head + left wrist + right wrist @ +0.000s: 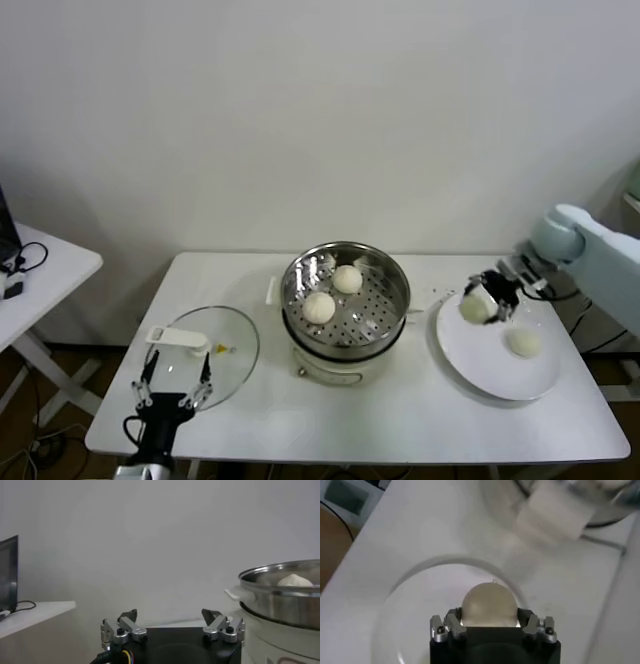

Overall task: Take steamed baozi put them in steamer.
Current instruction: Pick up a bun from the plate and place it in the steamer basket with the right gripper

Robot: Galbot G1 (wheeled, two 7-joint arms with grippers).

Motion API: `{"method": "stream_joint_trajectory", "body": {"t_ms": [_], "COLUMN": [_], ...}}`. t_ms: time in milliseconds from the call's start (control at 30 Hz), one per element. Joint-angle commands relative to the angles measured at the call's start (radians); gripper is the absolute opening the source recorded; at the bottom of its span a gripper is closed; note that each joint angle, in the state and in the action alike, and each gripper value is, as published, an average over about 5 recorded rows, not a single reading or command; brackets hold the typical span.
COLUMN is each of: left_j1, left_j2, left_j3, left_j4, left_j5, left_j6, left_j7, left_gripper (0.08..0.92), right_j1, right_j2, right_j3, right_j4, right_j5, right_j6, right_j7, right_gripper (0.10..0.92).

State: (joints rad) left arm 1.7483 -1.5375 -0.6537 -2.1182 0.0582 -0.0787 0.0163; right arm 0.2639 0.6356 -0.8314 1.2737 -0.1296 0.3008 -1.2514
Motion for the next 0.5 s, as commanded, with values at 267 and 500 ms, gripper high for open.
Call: {"method": "stream_joint_trajectory", "body": {"t_ms": [267,500], "left_j1": [-0.010,0.002], "left_j2": [0.000,0.003], "left_j3": [0.020,0.010], "left_j4": [-0.020,-0.025], "left_j5": [0.020,0.018], "left_j6": [0.018,0.020], "left_j7": [-0.007,-0.008], "left_gripper": [0.823,0.823], "right_j1": [0.279,0.213], "right_j2": [0.234,0.343], "right_j3": [-0.075,-0.133], "right_j4": [0.336,0.375], "right_j5": [-0.275,-0.302], "right_j6": [0.277,0.270], "right_j7": [0.007,0.016], "right_gripper": [0.712,0.711]}}
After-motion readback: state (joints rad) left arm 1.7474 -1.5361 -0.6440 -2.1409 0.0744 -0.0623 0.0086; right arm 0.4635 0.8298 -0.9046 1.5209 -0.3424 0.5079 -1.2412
